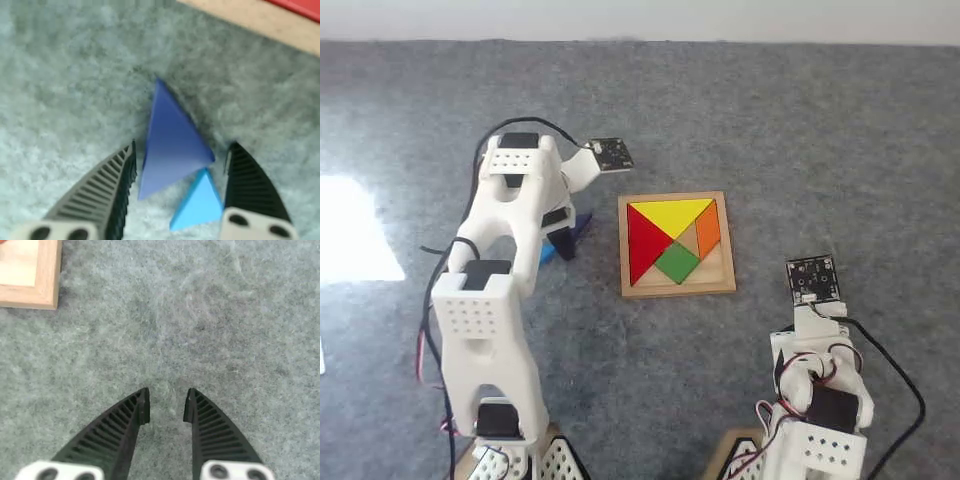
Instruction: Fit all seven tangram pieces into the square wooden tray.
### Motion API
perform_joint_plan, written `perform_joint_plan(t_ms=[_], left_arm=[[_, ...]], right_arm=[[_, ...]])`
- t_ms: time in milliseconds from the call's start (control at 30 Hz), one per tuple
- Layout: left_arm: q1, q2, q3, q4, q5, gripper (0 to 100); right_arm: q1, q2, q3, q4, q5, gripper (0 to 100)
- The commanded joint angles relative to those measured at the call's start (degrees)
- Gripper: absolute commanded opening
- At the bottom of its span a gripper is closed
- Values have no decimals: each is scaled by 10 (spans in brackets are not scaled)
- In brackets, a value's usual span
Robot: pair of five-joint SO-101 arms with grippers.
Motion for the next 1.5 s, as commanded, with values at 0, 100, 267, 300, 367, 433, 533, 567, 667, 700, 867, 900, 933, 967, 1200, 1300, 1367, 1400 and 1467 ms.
perform_joint_plan(t_ms=[0, 100, 267, 300, 367, 433, 533, 567, 667, 700, 867, 900, 933, 967, 1200, 1300, 1367, 1400, 1467], left_arm=[[18, 3, -22, -9, 17, 275], [17, 3, -22, -6, 17, 243], [11, 2, -22, 12, 15, 211], [11, 1, -22, 14, 15, 210], [11, -2, -22, 14, 18, 209], [13, -3, -22, 14, 31, 196], [15, -3, -35, 22, 57, 168], [15, -3, -45, 35, 62, 167], [15, -3, -92, 84, 91, 166], [15, -3, -108, 101, 104, 160], [36, -3, -180, 188, 156, 126], [41, -2, -189, 195, 165, 126], [47, -1, -198, 198, 181, 131], [50, 1, -204, 199, 200, 148], [47, 45, -228, 165, 374, 274], [41, 88, -230, 172, 359, 268], [35, 105, -235, 171, 348, 268], [33, 111, -242, 170, 345, 268], [21, 118, -262, 170, 344, 268]], right_arm=[[-3, -3, 10, 0, 6, 133], [-3, -3, 10, 0, 7, 133], [-3, -3, 10, 0, 7, 133], [-3, -3, 10, 0, 7, 133], [-3, -3, 10, 0, 7, 133], [-3, -3, 10, 0, 7, 133], [-3, -3, 10, 0, 6, 133], [-3, -3, 10, 0, 6, 133], [-3, -3, 10, 0, 6, 133], [-3, -3, 10, 0, 6, 133], [-3, -3, 10, 0, 5, 133], [-3, -3, 10, 0, 5, 133], [-3, -3, 10, 0, 5, 133], [-3, -3, 10, 0, 5, 133], [-3, -3, 10, -1, 4, 133], [-3, -3, 10, -1, 4, 133], [-2, -3, 10, -1, 4, 133], [-2, -2, 10, -1, 4, 133], [-2, -2, 10, -1, 4, 133]])
